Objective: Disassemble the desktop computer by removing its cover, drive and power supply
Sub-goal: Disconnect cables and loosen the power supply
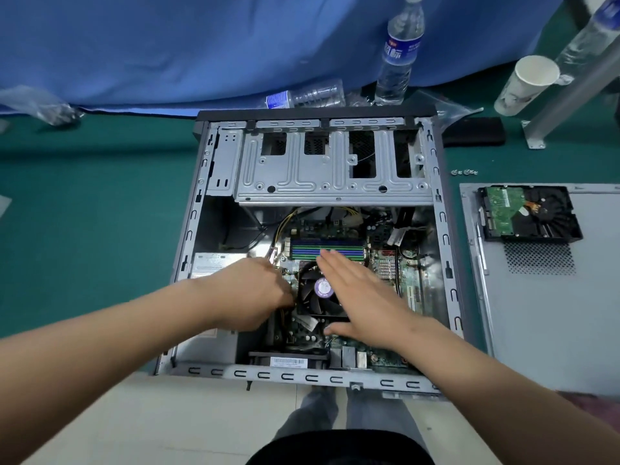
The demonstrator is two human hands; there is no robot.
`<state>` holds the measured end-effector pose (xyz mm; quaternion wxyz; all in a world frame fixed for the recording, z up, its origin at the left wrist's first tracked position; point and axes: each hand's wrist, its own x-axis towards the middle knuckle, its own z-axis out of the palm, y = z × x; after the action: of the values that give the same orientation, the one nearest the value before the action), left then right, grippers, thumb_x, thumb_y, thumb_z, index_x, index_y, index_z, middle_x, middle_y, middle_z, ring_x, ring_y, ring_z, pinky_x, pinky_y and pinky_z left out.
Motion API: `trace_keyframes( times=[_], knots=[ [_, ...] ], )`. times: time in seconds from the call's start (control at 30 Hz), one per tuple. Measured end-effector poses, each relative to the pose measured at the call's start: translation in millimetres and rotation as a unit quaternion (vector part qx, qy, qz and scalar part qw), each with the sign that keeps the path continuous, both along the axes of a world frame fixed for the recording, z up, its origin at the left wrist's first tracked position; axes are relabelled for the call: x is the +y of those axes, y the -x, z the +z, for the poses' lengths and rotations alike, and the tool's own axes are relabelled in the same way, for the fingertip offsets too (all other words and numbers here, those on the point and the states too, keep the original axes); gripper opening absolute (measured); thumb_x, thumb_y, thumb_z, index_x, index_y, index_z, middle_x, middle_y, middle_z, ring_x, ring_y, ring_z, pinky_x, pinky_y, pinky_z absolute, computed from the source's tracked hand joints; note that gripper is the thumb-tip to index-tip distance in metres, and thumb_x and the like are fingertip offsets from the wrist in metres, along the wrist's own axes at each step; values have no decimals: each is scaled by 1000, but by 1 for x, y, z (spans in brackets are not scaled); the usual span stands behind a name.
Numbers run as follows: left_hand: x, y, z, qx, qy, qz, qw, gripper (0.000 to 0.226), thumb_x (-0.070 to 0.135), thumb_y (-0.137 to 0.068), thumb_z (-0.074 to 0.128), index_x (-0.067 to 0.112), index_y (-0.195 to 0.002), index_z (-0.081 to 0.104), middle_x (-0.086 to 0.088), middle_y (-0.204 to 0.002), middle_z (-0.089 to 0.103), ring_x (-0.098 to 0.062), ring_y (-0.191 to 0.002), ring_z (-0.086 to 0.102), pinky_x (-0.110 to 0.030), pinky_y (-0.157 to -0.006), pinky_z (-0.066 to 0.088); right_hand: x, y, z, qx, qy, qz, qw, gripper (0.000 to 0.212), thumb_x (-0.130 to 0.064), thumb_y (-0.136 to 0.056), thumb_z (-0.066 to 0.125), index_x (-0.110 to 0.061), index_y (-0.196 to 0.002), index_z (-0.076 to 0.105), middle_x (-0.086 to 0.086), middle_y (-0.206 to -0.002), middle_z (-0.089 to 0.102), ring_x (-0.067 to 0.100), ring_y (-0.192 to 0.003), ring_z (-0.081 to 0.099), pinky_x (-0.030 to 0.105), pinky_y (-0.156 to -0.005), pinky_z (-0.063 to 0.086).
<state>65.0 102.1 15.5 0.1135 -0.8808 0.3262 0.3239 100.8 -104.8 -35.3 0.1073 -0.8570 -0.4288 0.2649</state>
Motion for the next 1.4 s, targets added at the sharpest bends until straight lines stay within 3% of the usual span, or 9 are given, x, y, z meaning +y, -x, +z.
trace_keyframes(
  times=[0.2,0.37,0.47,0.67,0.97,1.1,1.2,1.3,1.4],
  knots=[
    [-13,-5,-8,62,-99,-49,992,29,18,-89,43,16,-113,58,-8,-111,64,-28,-105,59,-40,-106,36,1,-1,-8,-9,9,11,1000,99,-41,-88,59,-19,-149,-15,-6,-150,-28,9,-138,-27,28,-110,-17],
    [-14,0,-13,78,-103,-40,991,29,30,-95,41,16,-111,60,-7,-110,64,-29,-105,59,-44,-101,41,2,-2,-9,-3,8,9,1000,99,-42,-88,59,-19,-149,-15,-7,-149,-29,9,-138,-25,30,-113,-13],
    [-17,-1,-17,64,-101,-19,993,24,25,-97,42,15,-104,62,-8,-106,66,-29,-99,61,-43,-99,42,3,-3,-8,0,7,7,1000,99,-42,-88,59,-19,-149,-15,-6,-153,-26,8,-138,-26,31,-115,-12],
    [-15,-1,-22,35,-56,-8,998,21,17,-97,41,18,-99,62,-4,-99,67,-28,-92,60,-36,-99,38,2,-3,-5,10,4,2,1000,98,-41,-88,59,-19,-149,-15,-6,-155,-24,7,-139,-25,32,-117,-10],
    [-17,-2,-15,50,-28,-53,997,23,25,-97,38,19,-96,60,-4,-101,66,-28,-96,57,-36,-100,38,1,-3,-5,11,2,0,1000,98,-41,-88,59,-21,-149,-15,-7,-155,-23,8,-141,-22,30,-116,-10],
    [-1,-9,-6,37,130,76,988,26,32,-98,44,16,-82,58,2,-83,60,-23,-84,57,-34,-88,43,0,-3,-5,6,3,3,1000,98,-41,-88,59,-21,-149,-15,-6,-155,-23,8,-142,-22,29,-115,-10],
    [5,-6,-7,19,109,-1,994,29,38,-99,37,20,-89,58,2,-93,62,-21,-92,57,-30,-93,36,1,-3,-5,11,6,0,1000,98,-40,-88,60,-21,-149,-14,-7,-156,-22,9,-142,-21,30,-116,-8],
    [3,-4,-14,-20,125,18,992,28,38,-98,36,21,-93,58,3,-97,63,-21,-97,57,-31,-89,36,2,-4,-5,10,6,-3,1000,99,-40,-87,61,-21,-149,-13,-7,-156,-21,8,-142,-20,29,-116,-9],
    [5,-3,-13,-67,184,46,980,25,37,-95,44,19,-88,60,4,-88,63,-21,-91,59,-32,-82,41,4,-4,-5,11,4,-6,1000,99,-41,-86,63,-21,-150,-10,-7,-157,-19,8,-143,-18,29,-115,-9]
  ],
)
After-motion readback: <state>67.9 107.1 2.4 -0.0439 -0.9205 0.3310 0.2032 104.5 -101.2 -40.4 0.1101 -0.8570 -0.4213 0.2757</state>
